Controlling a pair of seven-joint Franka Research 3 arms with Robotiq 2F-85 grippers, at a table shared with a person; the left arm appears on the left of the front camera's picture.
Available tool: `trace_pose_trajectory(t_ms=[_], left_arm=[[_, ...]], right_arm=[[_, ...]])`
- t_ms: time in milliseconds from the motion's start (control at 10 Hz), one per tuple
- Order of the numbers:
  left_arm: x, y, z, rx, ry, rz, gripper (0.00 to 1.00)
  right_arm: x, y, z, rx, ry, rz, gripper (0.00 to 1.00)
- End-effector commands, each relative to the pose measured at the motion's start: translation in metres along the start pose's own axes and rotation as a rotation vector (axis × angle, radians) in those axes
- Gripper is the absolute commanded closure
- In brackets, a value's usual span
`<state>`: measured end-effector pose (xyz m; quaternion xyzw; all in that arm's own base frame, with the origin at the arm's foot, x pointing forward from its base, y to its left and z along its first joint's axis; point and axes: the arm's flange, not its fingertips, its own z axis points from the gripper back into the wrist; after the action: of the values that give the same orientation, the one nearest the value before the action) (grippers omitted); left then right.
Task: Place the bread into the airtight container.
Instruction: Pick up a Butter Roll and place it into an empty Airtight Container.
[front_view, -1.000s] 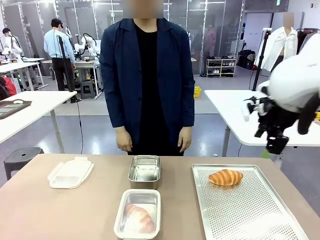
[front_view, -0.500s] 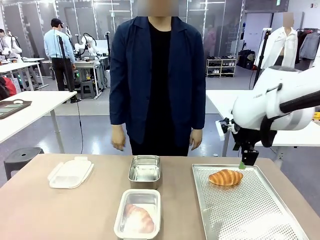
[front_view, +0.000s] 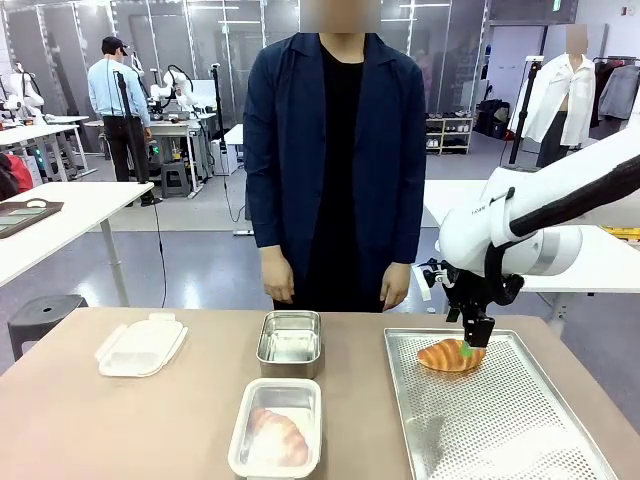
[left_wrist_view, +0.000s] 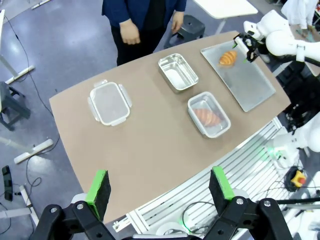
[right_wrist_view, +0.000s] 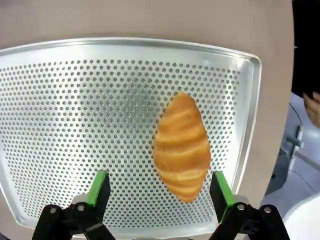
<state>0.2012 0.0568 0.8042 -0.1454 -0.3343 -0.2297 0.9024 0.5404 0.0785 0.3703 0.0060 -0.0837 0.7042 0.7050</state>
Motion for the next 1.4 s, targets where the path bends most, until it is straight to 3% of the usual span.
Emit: trace_pose_trajectory(t_ms=[0,500,1100,1300], left_arm=[[0.002,-0.001,0.002,-0.009,-0.005,-0.006,0.0],[0.002,-0.001,0.002,-0.009,-0.005,-0.006,0.0],[0.002,-0.001,0.002,-0.009,-0.005,-0.006,0.0],[0.002,-0.001,0.002,-0.009,-0.005,-0.006,0.0]], right_arm=[[0.001,0.001,0.002,-0.023,0.021,0.0,0.0],[-0.001,-0.001,0.002,-0.008,0.006,0.009,0.0],[-0.011,-0.041,-0.045,-0.06,0.058,-0.025,0.0],[-0.012,-0.049,-0.058,-0.003,0.064,-0.022,0.0]])
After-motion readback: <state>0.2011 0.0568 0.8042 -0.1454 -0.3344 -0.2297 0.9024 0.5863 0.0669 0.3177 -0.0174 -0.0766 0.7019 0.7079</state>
